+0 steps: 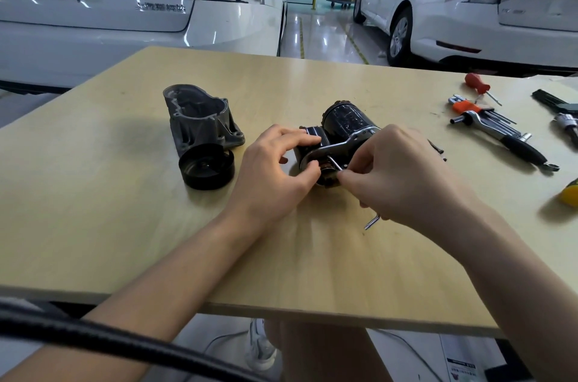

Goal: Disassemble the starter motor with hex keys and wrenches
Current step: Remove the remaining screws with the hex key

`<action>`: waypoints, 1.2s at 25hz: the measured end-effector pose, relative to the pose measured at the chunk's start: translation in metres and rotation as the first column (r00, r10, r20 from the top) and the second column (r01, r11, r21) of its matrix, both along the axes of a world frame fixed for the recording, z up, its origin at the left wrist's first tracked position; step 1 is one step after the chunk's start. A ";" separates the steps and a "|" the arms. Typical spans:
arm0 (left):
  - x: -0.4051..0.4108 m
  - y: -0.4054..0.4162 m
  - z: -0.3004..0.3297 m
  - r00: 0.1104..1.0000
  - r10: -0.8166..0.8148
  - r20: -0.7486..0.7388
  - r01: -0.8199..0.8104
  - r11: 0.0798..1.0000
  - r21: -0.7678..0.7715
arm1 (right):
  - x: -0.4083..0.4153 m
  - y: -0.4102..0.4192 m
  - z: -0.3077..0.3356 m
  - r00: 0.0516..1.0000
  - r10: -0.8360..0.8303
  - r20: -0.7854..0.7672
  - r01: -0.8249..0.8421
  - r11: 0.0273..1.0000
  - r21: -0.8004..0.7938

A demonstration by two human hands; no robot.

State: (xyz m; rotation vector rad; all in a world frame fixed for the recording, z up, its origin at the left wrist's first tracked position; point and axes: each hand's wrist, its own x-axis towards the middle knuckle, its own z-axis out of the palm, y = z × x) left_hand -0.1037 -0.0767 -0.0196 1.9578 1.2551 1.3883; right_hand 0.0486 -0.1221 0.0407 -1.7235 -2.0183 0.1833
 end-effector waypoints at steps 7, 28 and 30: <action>0.000 -0.003 0.003 1.000 -0.002 -0.005 0.002 1.000 -0.011 | -0.004 -0.001 -0.007 0.998 -0.060 0.033 0.057 0.996 0.066; 0.016 -0.019 0.021 0.980 0.012 0.201 0.134 0.703 -0.698 | -0.024 -0.016 -0.021 0.988 -0.147 -0.055 0.157 0.943 0.292; 0.019 -0.016 0.021 0.977 0.034 0.209 0.128 0.692 -0.711 | -0.025 -0.015 -0.023 0.990 -0.132 -0.049 0.141 0.941 0.309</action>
